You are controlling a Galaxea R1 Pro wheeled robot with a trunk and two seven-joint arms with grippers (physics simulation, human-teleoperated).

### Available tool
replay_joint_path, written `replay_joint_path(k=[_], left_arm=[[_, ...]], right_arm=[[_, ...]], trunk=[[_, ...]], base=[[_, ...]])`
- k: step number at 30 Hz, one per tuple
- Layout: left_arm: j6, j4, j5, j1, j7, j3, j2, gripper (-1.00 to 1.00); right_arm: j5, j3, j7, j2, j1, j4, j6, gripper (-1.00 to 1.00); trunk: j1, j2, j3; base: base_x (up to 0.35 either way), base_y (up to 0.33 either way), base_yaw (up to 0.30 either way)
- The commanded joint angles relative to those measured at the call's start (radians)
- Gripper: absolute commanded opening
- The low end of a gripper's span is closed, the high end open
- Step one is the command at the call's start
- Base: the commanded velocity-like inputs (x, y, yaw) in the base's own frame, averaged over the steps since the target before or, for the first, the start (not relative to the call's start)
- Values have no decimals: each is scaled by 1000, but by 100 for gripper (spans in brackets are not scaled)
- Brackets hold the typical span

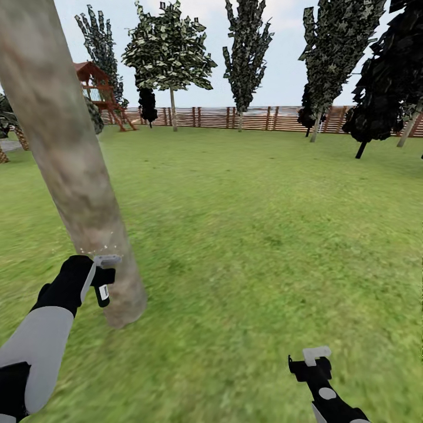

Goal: In the garden, pick up the pesticide atomizer on the floor and spray pesticide onto both trees until each tree trunk is fully covered.

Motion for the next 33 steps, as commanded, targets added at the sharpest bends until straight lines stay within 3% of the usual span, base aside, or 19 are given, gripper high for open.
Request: replay_joint_path(k=[1, 19, 24, 27, 33], left_arm=[[4, -1, -11, -1, -9, 3, 0, -100], [4, 2, -11, 3, -9, 4, 16, -100], [3, 3, -11, 6, 4, 3, 18, -100], [1, 6, -11, 31, 48, 9, 21, -100], [1, 9, -10, 39, 55, 13, 21, -100]], right_arm=[[11, -7, -3, 1, -1, 2, -4, 100], [11, -7, -4, 2, -1, 1, -4, 100], [9, -7, -4, 1, -1, 0, -4, 100], [10, -7, -4, 2, -1, 1, -4, 100], [10, -6, -4, 2, -1, 2, -4, 100]], trunk=[[0, 0, -1], [0, 0, -1], [0, 0, -1], [0, 0, -1], [0, 0, -1]], base=[[30, -268, 0], [13, -273, 230], [181, -236, 73], [234, -193, 2], [238, -104, 158]])
